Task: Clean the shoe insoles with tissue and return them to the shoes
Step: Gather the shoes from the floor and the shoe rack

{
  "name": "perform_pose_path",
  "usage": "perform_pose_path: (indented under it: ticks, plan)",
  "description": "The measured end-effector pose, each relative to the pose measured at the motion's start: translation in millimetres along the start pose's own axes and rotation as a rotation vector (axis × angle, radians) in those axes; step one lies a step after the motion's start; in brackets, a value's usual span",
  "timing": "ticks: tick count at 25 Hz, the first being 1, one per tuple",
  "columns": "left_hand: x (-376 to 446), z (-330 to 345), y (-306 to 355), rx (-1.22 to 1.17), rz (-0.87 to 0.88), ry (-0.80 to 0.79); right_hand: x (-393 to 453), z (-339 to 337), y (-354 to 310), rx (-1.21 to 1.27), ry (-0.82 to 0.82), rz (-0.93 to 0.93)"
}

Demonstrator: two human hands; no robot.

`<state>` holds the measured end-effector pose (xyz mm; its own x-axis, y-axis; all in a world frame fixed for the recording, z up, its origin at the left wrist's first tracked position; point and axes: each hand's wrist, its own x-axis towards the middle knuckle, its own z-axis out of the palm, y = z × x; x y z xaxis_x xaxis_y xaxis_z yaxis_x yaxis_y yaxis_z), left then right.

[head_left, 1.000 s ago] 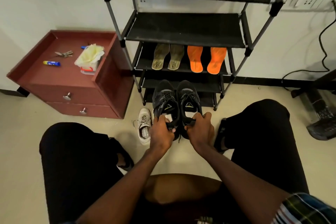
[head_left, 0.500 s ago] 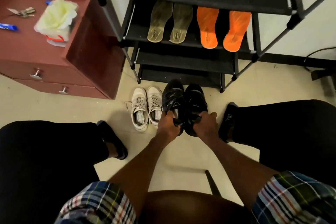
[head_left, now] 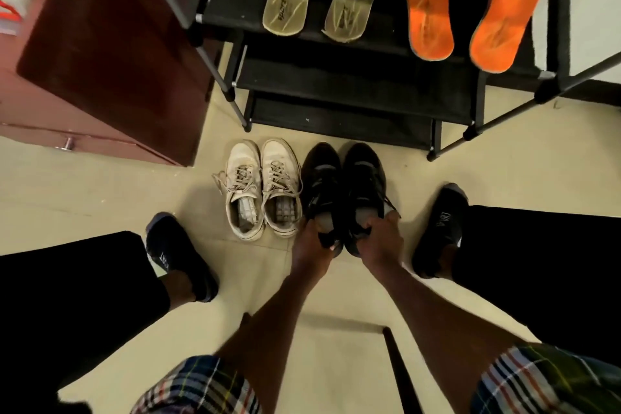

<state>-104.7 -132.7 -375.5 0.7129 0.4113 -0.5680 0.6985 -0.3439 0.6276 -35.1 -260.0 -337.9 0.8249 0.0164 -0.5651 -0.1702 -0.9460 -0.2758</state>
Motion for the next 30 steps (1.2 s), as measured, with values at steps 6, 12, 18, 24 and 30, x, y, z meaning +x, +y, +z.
perform_pose_path:
  ticks: [6, 12, 18, 24, 30]
  plan:
    - [19.6, -12.3, -28.0, 0.109, -0.059, 0.071, 10.6, 31.3, -25.9, 0.031, -0.051, -0.093]
    - [23.5, -17.8, -40.4, 0.26, 0.002, -0.07, 14.1, 43.5, -26.2, -0.028, -0.133, -0.064]
    - [24.6, -31.7, -34.5, 0.284, 0.015, -0.163, 13.7, 7.6, -38.3, -0.196, -0.228, -0.044]
    - [10.9, -65.4, 24.4, 0.298, 0.098, -0.017, -1.5, -35.4, -60.6, -0.253, -0.167, -0.146]
    - [-16.5, -133.0, 119.5, 0.298, 0.383, 0.323, -33.6, -125.8, -96.7, -0.11, 0.082, -0.339]
